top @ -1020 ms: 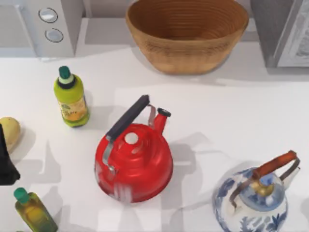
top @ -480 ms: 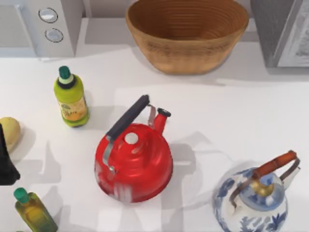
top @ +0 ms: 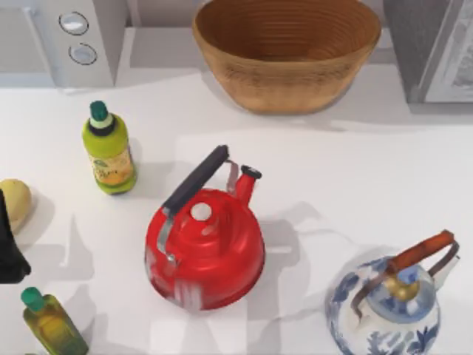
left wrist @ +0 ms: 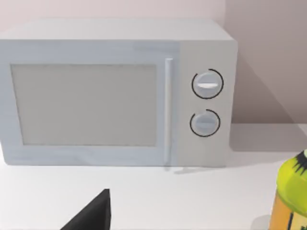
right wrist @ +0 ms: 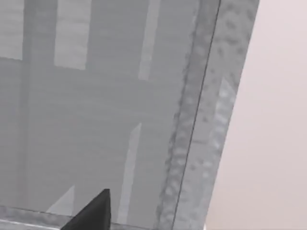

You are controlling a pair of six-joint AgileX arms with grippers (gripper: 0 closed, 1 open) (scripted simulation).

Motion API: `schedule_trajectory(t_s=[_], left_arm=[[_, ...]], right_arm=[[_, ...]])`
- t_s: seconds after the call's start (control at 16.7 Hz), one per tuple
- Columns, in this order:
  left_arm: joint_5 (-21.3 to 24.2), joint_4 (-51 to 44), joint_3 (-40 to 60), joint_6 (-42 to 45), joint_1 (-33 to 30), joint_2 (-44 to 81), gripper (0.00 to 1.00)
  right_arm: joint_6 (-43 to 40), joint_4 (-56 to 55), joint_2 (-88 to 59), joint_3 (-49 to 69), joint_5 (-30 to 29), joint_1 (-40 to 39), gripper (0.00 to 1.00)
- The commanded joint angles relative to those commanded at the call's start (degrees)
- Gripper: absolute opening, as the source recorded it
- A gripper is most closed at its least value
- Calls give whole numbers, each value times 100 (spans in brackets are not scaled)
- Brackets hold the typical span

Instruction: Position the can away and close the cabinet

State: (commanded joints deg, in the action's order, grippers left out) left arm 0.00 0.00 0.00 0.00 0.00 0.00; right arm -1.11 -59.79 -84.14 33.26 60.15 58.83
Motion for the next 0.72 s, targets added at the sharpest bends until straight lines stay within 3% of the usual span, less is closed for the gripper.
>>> schedule_trajectory(t_s=[0.72], left_arm=[[0, 0, 0, 0, 0, 0, 100]], right_arm=[[169, 5599, 1018, 5210, 28, 88, 100]])
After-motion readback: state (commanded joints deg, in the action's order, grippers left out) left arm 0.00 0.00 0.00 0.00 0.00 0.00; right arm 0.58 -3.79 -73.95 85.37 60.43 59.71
